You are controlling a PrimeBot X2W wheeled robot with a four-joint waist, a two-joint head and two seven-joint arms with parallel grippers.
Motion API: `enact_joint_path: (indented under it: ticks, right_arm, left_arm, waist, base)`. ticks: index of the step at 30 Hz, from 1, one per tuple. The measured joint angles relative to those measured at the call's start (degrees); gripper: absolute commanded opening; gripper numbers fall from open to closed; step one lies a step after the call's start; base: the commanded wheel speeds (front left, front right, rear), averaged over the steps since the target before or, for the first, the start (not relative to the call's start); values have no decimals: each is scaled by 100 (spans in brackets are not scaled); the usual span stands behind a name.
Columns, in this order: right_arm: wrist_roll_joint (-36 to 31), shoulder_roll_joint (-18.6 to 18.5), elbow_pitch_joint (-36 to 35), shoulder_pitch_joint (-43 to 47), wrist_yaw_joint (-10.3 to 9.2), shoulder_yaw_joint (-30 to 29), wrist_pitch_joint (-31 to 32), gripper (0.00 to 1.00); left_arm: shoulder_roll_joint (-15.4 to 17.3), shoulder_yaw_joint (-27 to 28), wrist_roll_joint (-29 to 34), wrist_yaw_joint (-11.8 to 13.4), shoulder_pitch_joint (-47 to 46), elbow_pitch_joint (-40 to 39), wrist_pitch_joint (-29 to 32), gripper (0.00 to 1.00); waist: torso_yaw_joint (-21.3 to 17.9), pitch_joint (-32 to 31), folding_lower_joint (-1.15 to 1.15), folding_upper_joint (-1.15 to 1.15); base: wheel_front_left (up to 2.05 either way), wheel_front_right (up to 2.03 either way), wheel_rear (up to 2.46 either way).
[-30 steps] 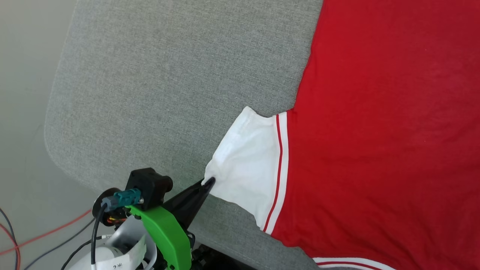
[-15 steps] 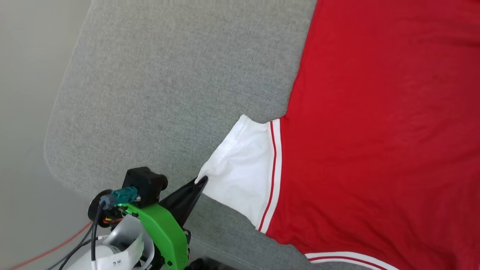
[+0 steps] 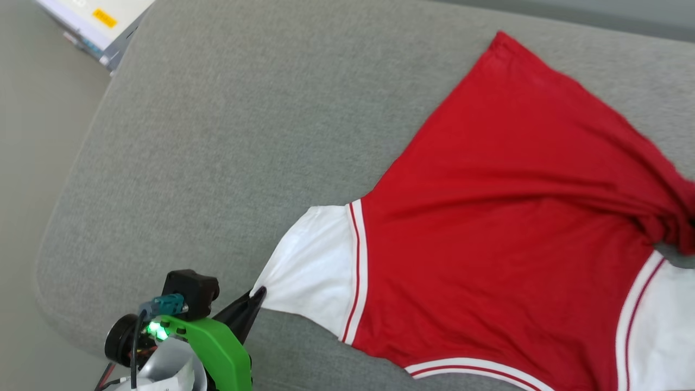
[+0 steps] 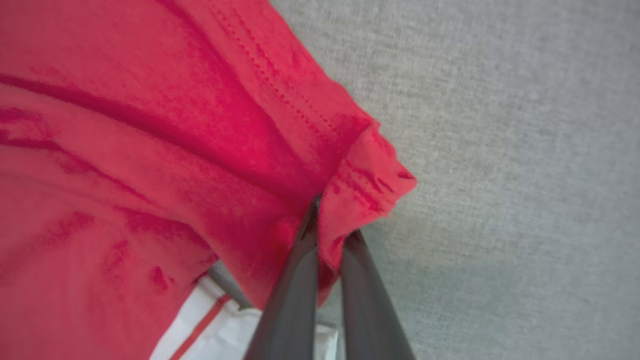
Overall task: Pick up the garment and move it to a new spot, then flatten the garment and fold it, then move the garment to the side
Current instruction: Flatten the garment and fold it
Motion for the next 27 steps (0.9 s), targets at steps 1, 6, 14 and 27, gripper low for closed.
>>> enact_joint_path:
  ticks: [1, 6, 14, 27]
  right_arm:
    - [53, 23, -68, 175, 0, -41, -13, 0]
    - [213, 98, -470, 1018, 0, -126, -20, 0]
    - [403, 348, -1244, 2012, 0, -400, -190, 0]
    - [396, 932, -1819, 3561, 0, -758, -158, 0]
  left_arm:
    - [-3, -3, -13, 20, 27, 26, -7, 0]
    - [-40, 14, -69, 66, 147, 149, -103, 0]
    - [-145, 43, -214, 151, 274, 243, -235, 0]
    - [-709, -8, -314, 318, 430, 552, -616, 0]
  waist:
    - [-63, -85, 0, 0]
    - [-349, -479, 0, 0]
    - [-770, -1044, 0, 0]
    - [-1094, -1637, 0, 0]
  base:
    - [0, 0, 0]
    - [0, 0, 0]
    - [0, 0, 0]
    - [0, 0, 0]
